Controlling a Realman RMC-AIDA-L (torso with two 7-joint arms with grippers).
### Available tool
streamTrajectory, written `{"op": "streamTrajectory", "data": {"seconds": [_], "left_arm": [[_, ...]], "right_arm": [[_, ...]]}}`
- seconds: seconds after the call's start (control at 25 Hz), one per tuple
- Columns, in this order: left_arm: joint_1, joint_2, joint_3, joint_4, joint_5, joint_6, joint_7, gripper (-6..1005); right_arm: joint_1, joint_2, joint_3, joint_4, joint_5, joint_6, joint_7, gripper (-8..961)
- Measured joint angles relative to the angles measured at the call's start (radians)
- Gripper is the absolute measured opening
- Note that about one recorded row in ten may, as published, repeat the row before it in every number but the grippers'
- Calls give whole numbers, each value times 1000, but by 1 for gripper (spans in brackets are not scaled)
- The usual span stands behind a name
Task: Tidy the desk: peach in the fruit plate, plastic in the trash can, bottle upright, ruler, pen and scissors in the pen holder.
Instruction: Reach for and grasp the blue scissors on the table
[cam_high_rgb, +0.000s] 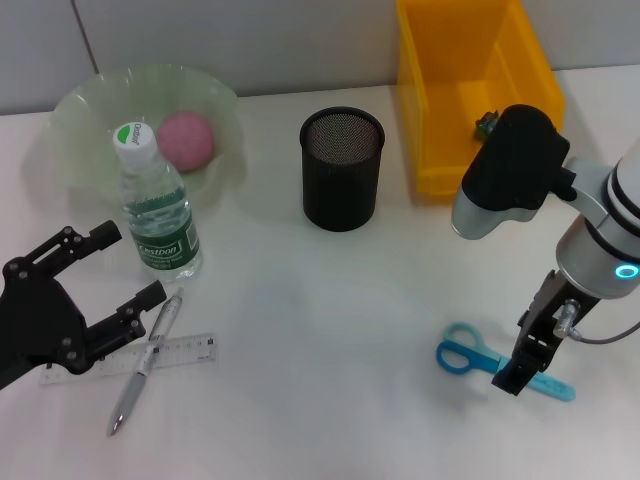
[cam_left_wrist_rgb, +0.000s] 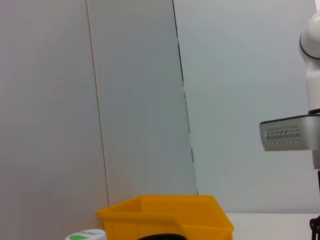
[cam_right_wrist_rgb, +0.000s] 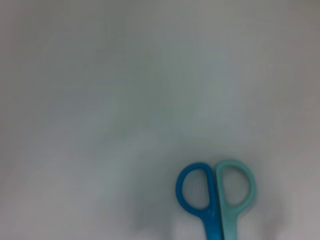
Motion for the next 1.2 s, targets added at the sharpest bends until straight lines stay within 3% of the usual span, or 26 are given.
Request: {"op": "streamTrajectory", "data": {"seconds": [1.2], "left_arm": [[0,-6,0,0,0,6,5,757]], "right_arm": [[16,-1,-58,52,-2,42,35,742]]}}
